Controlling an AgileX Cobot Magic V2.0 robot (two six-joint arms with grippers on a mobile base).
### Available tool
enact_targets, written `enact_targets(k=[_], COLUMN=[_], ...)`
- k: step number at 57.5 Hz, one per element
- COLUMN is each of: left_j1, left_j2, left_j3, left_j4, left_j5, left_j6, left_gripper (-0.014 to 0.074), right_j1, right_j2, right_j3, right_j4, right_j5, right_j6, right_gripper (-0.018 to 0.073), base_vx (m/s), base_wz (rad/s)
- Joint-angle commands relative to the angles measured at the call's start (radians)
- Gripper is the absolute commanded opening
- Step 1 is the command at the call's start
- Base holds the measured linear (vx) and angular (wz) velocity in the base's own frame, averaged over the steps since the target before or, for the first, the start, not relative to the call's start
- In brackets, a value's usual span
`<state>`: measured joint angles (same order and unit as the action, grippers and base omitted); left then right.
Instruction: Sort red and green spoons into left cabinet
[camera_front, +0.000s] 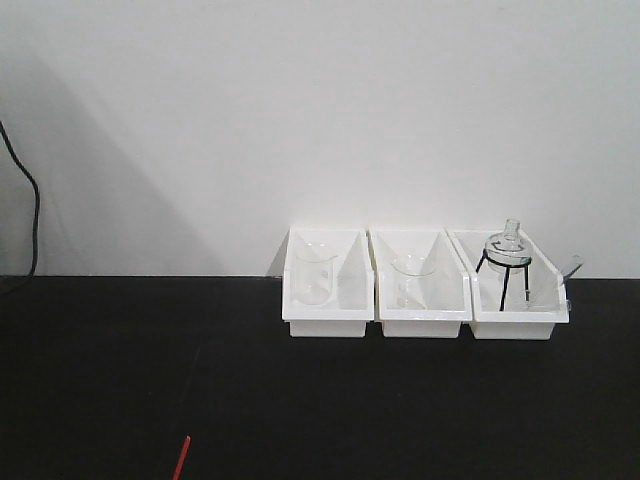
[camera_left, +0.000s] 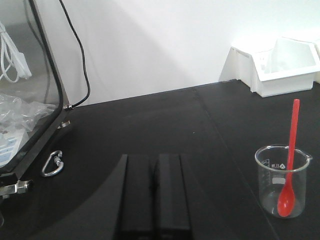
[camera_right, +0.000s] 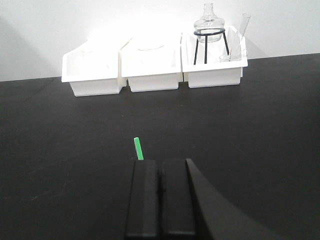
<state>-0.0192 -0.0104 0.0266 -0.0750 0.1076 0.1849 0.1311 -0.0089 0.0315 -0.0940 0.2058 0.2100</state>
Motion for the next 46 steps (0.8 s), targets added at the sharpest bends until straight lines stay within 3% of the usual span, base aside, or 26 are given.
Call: enact_targets(k=[1, 46], left_j1=[0.000, 0.000], left_j2=[-0.019, -0.019], left_j3=[0.011, 0.011], left_j4=[-0.008, -0.007], left_j5=[-0.086, -0.088], left_j6=[-0.006, -0.004], left_gripper=[-0.0001, -0.0001], right_j1=[-0.005, -0.005], right_j2=[-0.013, -0.013], right_j3=[0.006, 0.006], right_j4=[-0.007, -0.007], right_j5=[-0.083, -0.086], right_j6=[-0.003, -0.003], right_gripper=[-0.0003, -0.0003], base_vx=[0.00, 0.00], base_wz=[0.00, 0.00])
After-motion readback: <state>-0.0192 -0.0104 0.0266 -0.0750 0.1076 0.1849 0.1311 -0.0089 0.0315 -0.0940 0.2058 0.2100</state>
